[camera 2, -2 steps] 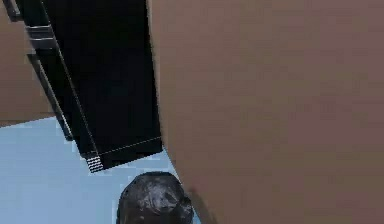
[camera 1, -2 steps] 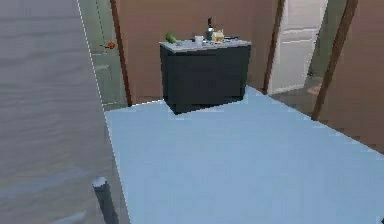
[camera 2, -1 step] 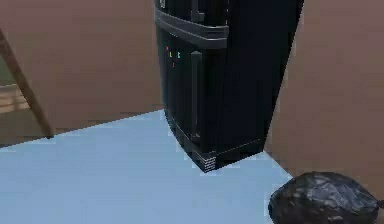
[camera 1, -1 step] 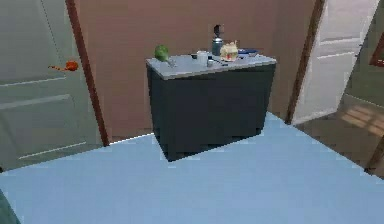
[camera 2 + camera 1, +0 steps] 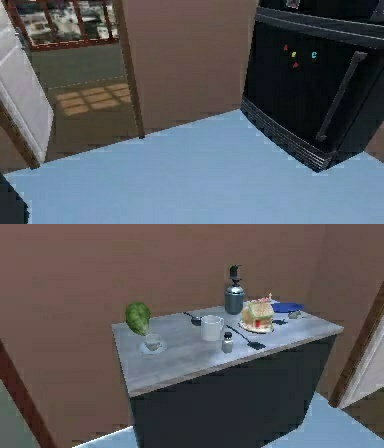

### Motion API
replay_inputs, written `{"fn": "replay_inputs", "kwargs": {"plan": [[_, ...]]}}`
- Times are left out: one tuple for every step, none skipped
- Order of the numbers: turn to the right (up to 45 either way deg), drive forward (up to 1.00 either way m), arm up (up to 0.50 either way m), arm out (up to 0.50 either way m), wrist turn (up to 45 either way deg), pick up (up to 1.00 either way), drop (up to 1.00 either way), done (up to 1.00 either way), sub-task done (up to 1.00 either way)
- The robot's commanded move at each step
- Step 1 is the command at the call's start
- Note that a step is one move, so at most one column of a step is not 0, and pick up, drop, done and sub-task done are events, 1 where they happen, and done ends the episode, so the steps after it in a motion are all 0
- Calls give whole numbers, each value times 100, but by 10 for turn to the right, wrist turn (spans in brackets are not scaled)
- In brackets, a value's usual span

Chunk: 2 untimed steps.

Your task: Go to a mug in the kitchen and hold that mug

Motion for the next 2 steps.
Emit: {"fn": "replay_inputs", "kwargs": {"plan": [[30, 0, 0, 0, 0, 0, 0, 0, 0], [0, 20, 0, 0, 0, 0, 0, 0, 0]]}}
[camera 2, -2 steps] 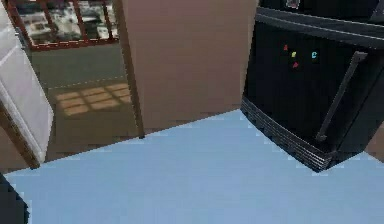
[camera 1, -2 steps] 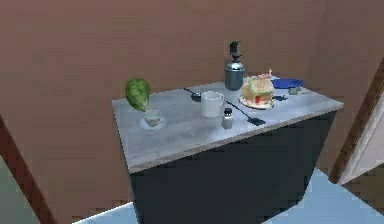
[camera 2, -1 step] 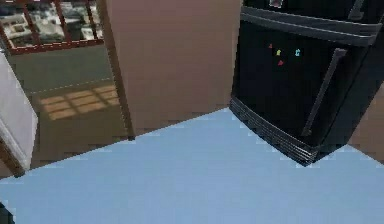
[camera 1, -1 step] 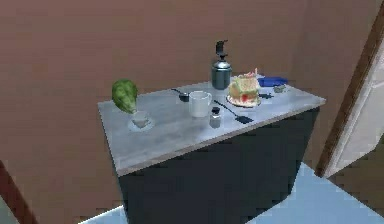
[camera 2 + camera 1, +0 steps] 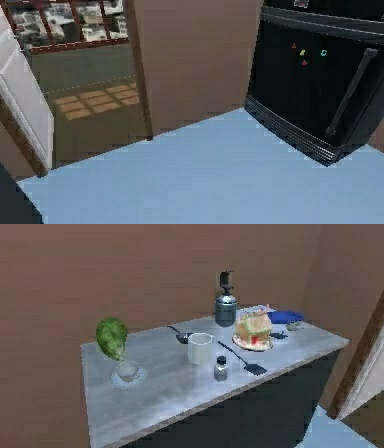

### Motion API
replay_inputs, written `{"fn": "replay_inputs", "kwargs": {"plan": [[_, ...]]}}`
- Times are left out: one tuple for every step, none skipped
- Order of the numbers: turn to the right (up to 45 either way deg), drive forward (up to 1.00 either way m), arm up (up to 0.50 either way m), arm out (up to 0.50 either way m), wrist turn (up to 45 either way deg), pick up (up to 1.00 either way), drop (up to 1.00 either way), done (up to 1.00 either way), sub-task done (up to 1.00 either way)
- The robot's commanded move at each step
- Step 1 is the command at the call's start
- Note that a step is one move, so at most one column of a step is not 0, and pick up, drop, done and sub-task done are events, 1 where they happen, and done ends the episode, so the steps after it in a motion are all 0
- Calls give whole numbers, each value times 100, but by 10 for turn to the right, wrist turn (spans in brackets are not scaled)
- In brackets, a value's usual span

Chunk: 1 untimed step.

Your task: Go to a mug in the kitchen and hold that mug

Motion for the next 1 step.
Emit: {"fn": "replay_inputs", "kwargs": {"plan": [[-450, 0, 0, 0, 0, 0, 0, 0, 0]]}}
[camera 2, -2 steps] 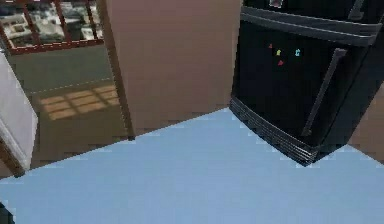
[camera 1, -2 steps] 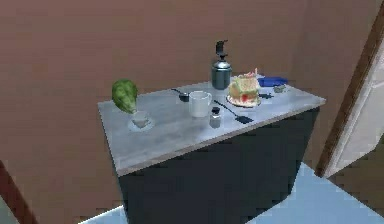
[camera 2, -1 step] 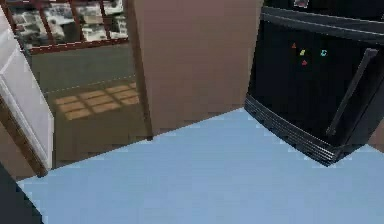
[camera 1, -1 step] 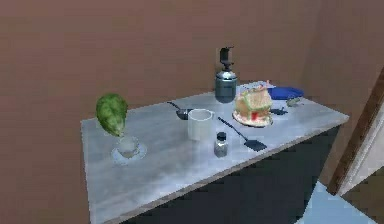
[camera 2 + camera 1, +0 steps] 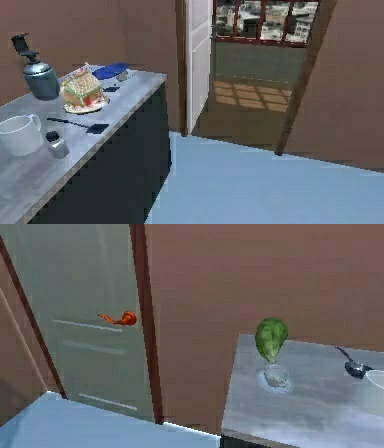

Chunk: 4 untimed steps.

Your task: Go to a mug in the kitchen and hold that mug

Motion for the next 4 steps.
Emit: {"fn": "replay_inputs", "kwargs": {"plan": [[-360, 0, 0, 0, 0, 0, 0, 0, 0], [0, 0, 50, 0, 0, 0, 0, 0, 0], [0, 0, 38, 0, 0, 0, 0, 0, 0], [0, 0, 0, 44, 0, 0, 0, 0, 0]]}}
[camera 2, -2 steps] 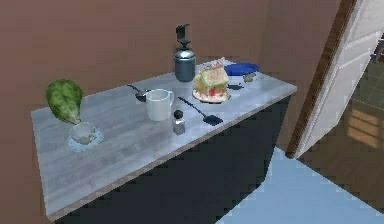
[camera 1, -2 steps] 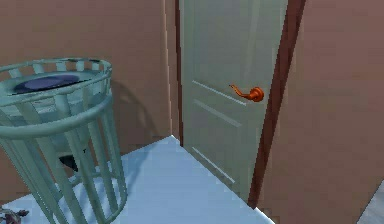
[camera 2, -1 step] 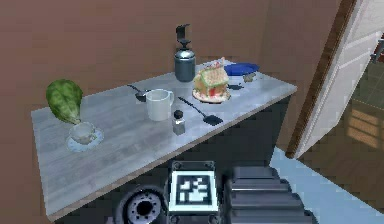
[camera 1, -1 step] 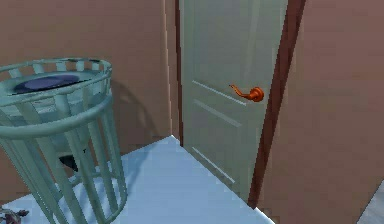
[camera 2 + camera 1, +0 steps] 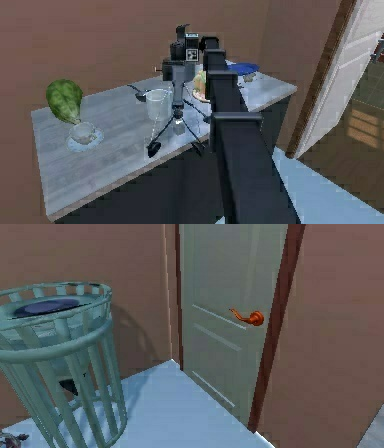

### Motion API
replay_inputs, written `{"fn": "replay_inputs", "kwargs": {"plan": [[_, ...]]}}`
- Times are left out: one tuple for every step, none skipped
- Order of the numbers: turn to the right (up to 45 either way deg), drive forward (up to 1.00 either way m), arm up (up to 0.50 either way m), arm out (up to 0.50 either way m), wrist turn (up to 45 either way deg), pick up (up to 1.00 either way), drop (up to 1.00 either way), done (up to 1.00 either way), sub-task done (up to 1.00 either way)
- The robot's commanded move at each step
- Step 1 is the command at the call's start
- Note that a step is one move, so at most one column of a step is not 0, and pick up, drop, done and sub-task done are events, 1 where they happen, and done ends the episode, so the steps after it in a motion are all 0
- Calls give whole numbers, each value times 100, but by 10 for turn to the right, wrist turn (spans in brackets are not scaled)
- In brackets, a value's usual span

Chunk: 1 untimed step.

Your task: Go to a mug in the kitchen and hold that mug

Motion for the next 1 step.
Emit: {"fn": "replay_inputs", "kwargs": {"plan": [[0, 0, 0, 0, 450, 0, 0, 0, 0]]}}
